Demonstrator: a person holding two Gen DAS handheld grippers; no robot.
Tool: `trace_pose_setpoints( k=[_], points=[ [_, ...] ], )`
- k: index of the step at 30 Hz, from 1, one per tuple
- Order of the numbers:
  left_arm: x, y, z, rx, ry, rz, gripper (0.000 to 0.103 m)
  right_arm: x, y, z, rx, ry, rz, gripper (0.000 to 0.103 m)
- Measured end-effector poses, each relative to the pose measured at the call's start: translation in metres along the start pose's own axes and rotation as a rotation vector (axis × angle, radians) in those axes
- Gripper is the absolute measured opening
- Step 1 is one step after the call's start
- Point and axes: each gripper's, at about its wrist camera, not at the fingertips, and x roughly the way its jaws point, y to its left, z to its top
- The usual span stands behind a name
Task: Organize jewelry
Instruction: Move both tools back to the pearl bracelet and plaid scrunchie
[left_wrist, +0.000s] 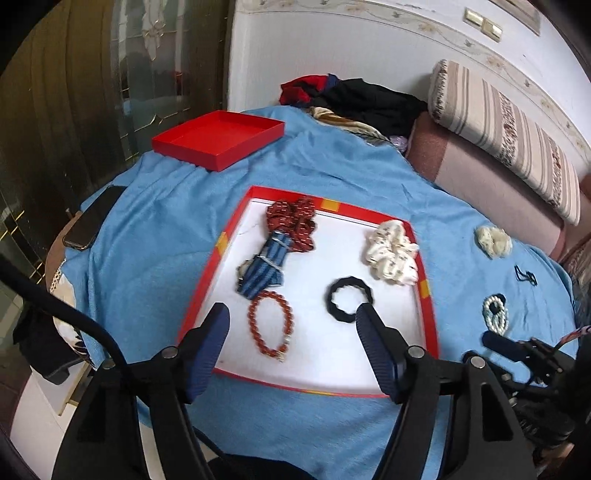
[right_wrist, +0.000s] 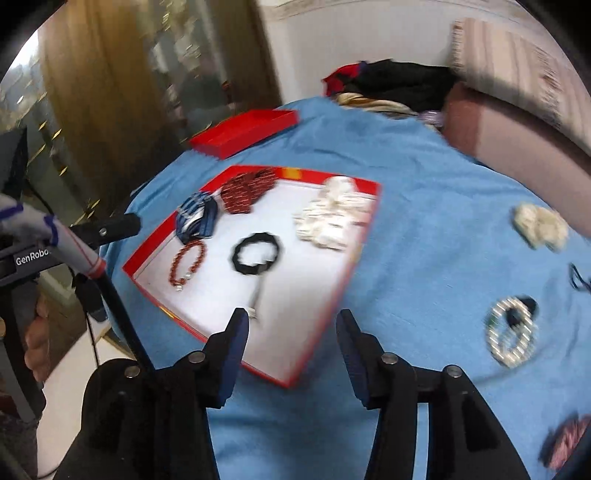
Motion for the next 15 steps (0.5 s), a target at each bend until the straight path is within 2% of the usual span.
trace_pose_setpoints(
  k=[10,15],
  points=[
    [-0.007,-0.077,-0.011,0.123,0.02,-0.082,0.071,-0.092,-0.126,-0.072,0.251,-0.046,-0.222,0.054],
    [0.003,-0.132,-0.025,0.217,0.064,-0.145,0.071,-0.142,-0.188,-0.125,0.416,-0.06,-0.336,0.054]
  ],
)
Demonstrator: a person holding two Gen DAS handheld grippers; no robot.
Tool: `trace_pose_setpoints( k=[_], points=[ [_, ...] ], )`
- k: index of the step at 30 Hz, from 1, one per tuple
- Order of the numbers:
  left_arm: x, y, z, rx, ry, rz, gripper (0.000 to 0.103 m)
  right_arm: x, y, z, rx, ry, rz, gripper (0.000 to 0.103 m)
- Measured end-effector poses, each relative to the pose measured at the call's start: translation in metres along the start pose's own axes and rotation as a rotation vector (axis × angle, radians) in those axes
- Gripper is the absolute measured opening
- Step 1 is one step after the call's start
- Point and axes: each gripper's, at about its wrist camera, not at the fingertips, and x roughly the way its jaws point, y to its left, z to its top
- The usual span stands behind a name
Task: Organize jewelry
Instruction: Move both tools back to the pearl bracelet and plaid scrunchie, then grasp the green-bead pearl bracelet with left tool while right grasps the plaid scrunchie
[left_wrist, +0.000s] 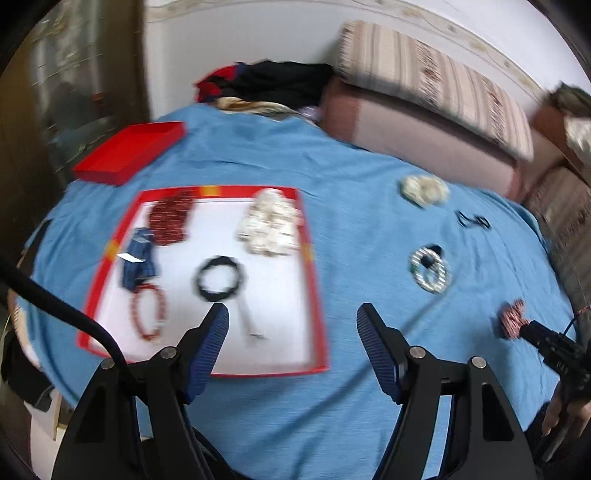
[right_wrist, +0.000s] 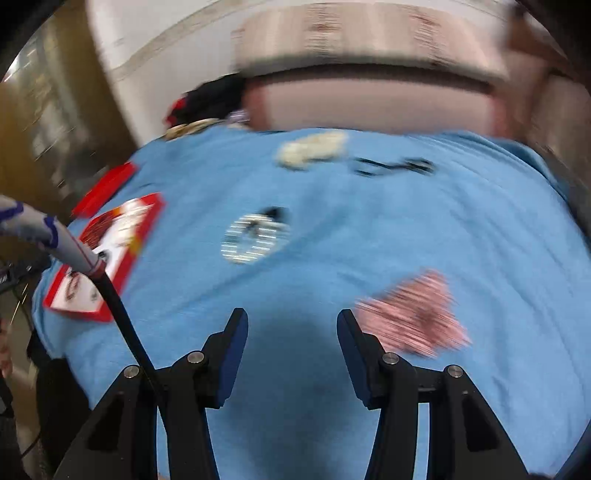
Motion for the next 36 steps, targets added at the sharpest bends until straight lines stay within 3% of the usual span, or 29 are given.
trace_pose_setpoints(
  k=[7,9,14,21,26,36],
  points=[
    [0.031,-0.07,-0.007,0.092,0.08,-0.12,0.071,-0.014,-0.079,-0.02,0.158,-0.001,-0.095,0.054],
    [0.042,-0.095,-0.011,0.129,0.103,-0.164,0.071,-0.012,-0.086,-0.023,0.17,0.0,-0.099,0.054],
    [0.066,-0.132,-0.013,0.215,0.117,-0.188,0.071,-0.003,-0.086,-0.021,0.177,0.004,-0.044,0.054],
    [0.127,-0.133,0.023,0.143,0.164,-0.238,0.071,0.011,-0.085,-0.008,0.168,-0.026,0.006,0.054],
    [0.17,-0.143,0.041,0.17,0.217,-0.275,0.038,0.022,-0.086,-0.006,0.173,-0.025,0.014,0.054],
    [0.212,-0.159,0.048,0.198,0.242,-0.295,0.032,0.051,-0.086,-0.003,0.171,0.026,0.007,0.054]
  ],
)
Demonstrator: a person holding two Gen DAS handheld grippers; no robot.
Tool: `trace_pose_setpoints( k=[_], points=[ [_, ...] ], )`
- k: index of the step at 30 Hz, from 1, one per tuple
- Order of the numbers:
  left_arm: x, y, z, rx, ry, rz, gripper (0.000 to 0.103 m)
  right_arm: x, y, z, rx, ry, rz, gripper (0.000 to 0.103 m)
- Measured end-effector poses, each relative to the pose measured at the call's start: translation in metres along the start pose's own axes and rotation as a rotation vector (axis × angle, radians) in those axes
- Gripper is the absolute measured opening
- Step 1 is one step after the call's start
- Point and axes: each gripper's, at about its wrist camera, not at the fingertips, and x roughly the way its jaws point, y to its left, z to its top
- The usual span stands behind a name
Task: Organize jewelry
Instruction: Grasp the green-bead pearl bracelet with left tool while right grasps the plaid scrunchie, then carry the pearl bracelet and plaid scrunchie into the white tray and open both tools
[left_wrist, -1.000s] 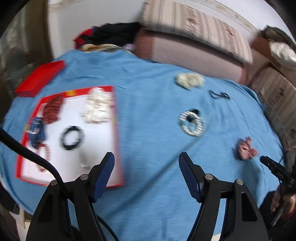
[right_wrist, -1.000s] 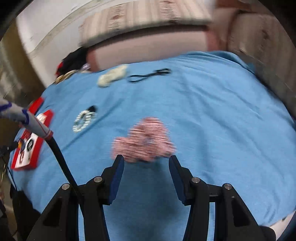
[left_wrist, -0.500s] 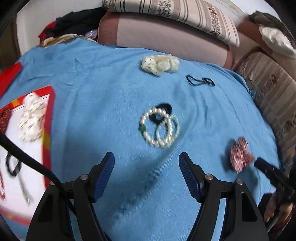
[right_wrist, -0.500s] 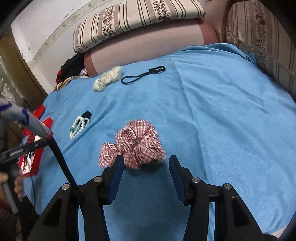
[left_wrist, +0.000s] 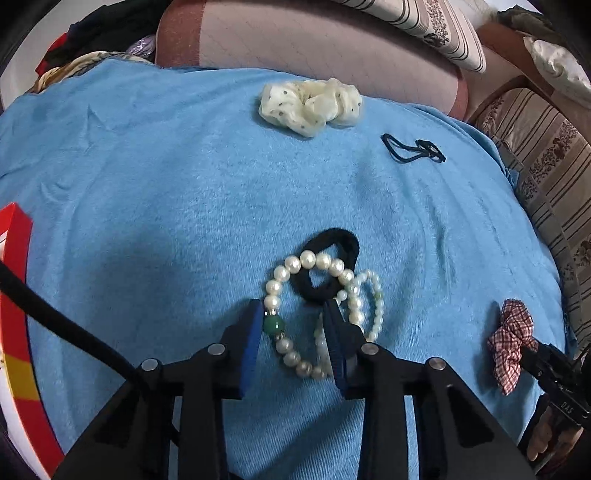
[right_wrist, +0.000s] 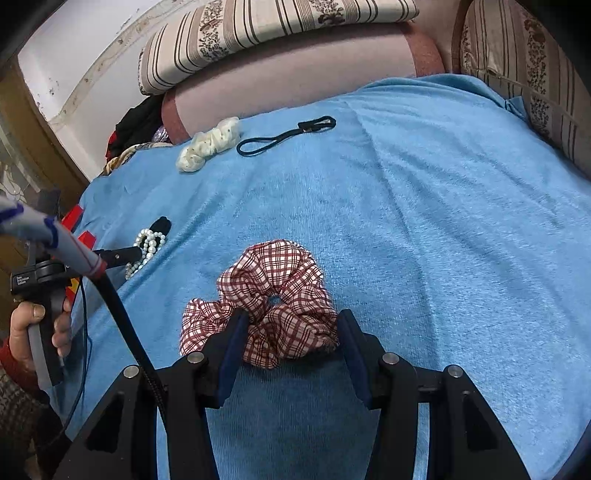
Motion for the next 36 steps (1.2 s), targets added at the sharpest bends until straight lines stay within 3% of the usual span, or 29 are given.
trace_pose_setpoints(
  k=[6,7,8,9,11,13,16,30,36],
  points=[
    [0.005,0.002,0.004,-0.012,-0.011,-0.033,0.032,0.009,0.008,-0.003,-0.023,0.013,0.0,0.054],
    [0.006,0.0,0.005,-0.006,-0.011,-0.032,0.026,0.01,0.009,-0.004,-0.026,0.014,-0.004,0.054],
    [0.006,0.0,0.003,0.003,-0.008,-0.031,0.013,0.01,0.01,-0.004,-0.031,0.014,-0.011,0.054],
    [0.006,-0.001,0.003,0.007,0.004,-0.035,0.01,0.011,0.011,-0.005,-0.034,0.013,-0.016,0.054],
    [0.004,-0.001,0.001,0.011,0.005,-0.027,0.01,0.011,0.012,-0.006,-0.051,0.013,-0.033,0.045],
    [-0.001,-0.001,-0.002,0.014,0.003,0.002,0.01,0.012,0.014,-0.006,-0.073,0.019,-0.051,0.023],
    [-0.013,0.003,-0.009,0.012,-0.008,0.047,0.01,0.007,0.015,-0.006,-0.082,0.01,-0.039,0.012],
    [-0.131,-0.016,-0.043,0.062,-0.19,0.076,0.01,-0.057,0.05,-0.006,-0.144,-0.123,0.009,0.01],
    [-0.186,-0.01,-0.051,0.034,-0.263,0.061,0.01,-0.078,0.074,0.0,-0.185,-0.16,0.049,0.01]
  ],
)
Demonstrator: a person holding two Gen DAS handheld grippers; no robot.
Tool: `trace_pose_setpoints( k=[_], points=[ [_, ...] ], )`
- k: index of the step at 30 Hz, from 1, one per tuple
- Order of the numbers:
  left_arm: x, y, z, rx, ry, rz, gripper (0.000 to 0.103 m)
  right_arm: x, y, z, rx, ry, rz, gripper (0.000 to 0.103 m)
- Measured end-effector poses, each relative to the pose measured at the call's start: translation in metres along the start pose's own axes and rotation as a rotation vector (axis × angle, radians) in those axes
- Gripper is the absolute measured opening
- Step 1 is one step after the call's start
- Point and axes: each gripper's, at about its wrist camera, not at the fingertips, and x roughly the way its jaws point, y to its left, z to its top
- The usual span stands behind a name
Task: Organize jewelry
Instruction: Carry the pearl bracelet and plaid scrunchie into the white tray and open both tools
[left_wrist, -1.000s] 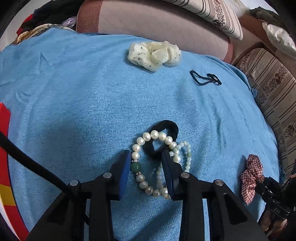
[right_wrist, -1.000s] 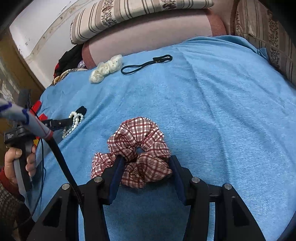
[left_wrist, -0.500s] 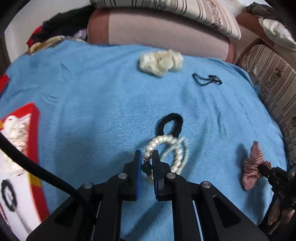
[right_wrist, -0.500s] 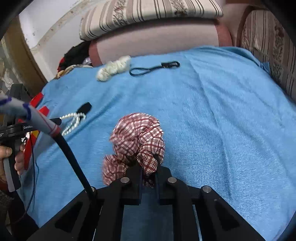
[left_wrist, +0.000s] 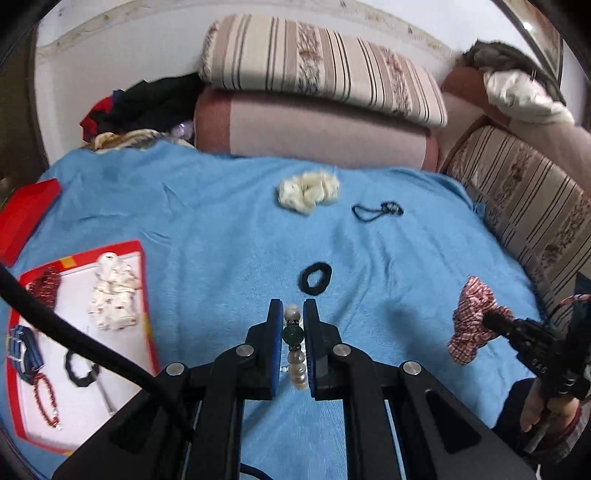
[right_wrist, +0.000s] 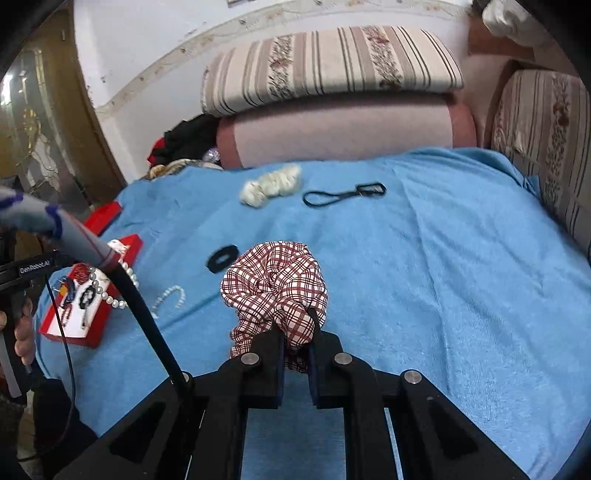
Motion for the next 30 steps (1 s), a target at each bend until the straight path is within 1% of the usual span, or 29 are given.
trace_pose_setpoints(
  k=[4,7,10,14,19,22,26,30],
  points=[
    [-0.029,0.013,0.0,-0.025,-0.028,0.012,0.01,-0.002,0.027,0.008,-0.06,-0.012,0.039,0.01],
    [-0.045,0.026,-0.005,-0.038,-0.041,0.045,0.01,0.002,0.051,0.014,-0.097,-0.006,0.086,0.01],
    [-0.059,0.046,-0.012,-0.051,-0.043,0.098,0.01,0.012,0.079,0.022,-0.131,0.01,0.145,0.01],
    [-0.069,0.085,-0.025,-0.109,-0.03,0.152,0.01,0.033,0.125,0.029,-0.192,0.045,0.218,0.01],
    [-0.075,0.127,-0.043,-0.175,-0.012,0.198,0.01,0.062,0.182,0.034,-0.25,0.095,0.299,0.01],
    [-0.076,0.148,-0.052,-0.217,-0.007,0.204,0.01,0.083,0.222,0.033,-0.295,0.129,0.345,0.01],
    [-0.072,0.172,-0.067,-0.262,0.009,0.197,0.01,0.103,0.261,0.026,-0.35,0.167,0.371,0.01],
    [-0.061,0.184,-0.078,-0.295,0.033,0.195,0.01,0.137,0.293,0.023,-0.375,0.218,0.38,0.01]
  ],
)
